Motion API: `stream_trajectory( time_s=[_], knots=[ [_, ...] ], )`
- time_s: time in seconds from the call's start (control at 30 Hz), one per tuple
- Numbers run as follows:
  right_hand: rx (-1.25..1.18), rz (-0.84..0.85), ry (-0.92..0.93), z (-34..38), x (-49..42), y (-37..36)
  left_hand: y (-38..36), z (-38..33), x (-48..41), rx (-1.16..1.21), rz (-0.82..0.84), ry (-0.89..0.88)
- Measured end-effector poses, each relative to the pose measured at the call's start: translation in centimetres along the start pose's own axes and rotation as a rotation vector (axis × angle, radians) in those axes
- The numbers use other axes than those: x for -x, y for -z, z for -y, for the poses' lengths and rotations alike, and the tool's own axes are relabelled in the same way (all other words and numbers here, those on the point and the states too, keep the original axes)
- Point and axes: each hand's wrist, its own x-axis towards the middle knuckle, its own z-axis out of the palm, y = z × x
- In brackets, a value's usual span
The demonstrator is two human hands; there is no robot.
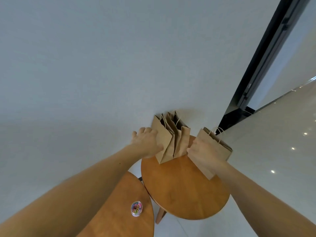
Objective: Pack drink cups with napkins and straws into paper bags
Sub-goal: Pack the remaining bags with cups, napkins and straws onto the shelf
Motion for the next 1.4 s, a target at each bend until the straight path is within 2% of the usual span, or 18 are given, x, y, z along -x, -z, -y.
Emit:
stream_trajectory(
  time_s=[0.13,0.27,0.4,0.7,0.93,1.03,1.2,1.4],
  knots=[
    [0.102,0.039,-0.082,-7.8,-3.8,0.4,-1.9,-6.0,-5.6,0.016,0.015,-0.019],
    [0.061,0.023,-0.222,-14.6,-7.5,0.5,-4.9,-11.1,-10.6,0.039,0.071,-0.026],
    [0.116,0.027,-0.276,-20.1,-10.0,-0.2,-8.4,-14.7,-14.0,0.032,0.151,-0.012],
    [0.153,0.077,-0.258,-24.9,-13.0,-3.6,-12.9,-17.3,-16.2,0.039,0.263,0.051],
    [0.183,0.049,-0.161,-22.9,-11.6,-3.7,-12.4,-14.9,-13.5,0.075,0.253,0.147],
    [0.159,0.097,-0.123,-20.3,-9.9,-2.9,-11.5,-13.5,-11.3,0.108,0.235,0.177],
    [0.18,0.156,0.051,-12.5,-6.1,-2.4,-9.5,-9.7,-5.9,0.142,0.197,0.23],
    [0.148,0.155,0.281,0.1,-0.3,-3.6,-7.1,-1.2,4.4,0.184,0.145,0.361]
  ],
)
